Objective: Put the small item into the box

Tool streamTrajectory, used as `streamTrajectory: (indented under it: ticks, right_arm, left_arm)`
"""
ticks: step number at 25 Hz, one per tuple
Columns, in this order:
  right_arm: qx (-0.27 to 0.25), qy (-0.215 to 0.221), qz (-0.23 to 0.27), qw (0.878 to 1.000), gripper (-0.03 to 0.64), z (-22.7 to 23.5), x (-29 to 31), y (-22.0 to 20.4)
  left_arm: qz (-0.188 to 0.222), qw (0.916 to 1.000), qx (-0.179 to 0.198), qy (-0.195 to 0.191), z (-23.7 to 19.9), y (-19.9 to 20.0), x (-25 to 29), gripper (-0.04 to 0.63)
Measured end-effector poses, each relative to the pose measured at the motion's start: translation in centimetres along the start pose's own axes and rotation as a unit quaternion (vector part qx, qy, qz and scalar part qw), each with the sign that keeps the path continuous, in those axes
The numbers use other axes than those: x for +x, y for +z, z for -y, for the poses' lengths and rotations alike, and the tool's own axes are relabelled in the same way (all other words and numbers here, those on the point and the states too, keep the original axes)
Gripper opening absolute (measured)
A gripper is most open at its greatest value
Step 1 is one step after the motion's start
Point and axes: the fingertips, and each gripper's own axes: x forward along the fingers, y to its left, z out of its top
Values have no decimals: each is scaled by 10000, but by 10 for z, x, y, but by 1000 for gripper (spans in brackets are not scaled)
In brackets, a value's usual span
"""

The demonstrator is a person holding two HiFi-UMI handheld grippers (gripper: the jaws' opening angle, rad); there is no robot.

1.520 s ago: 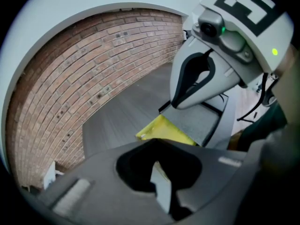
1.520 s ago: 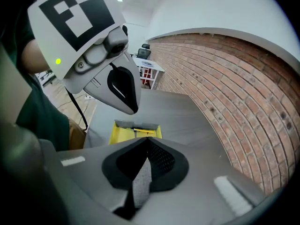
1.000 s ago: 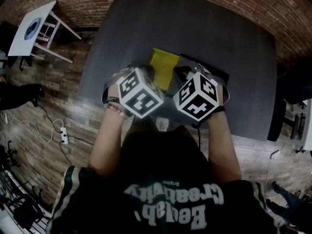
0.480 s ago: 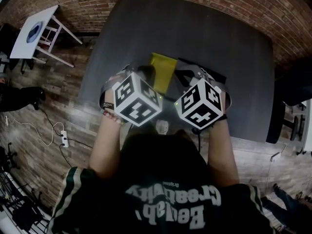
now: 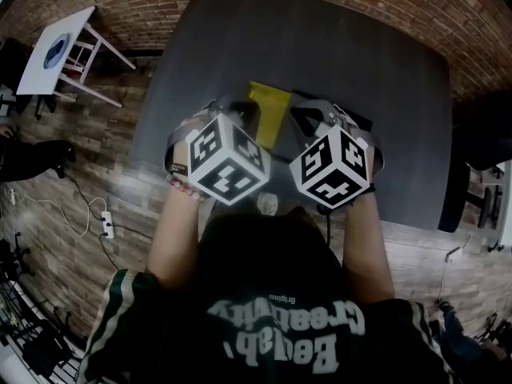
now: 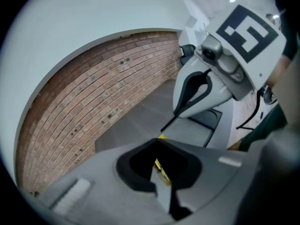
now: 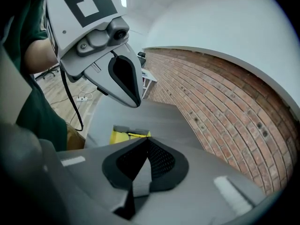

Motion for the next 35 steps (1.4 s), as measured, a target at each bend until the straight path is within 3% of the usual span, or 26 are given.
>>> streamTrajectory:
  ticks: [35]
  right_arm:
    - [-182, 28, -39, 9998, 5, -4, 13, 2]
  left_arm:
    - [23, 9999, -102, -78, -4, -7, 6, 3]
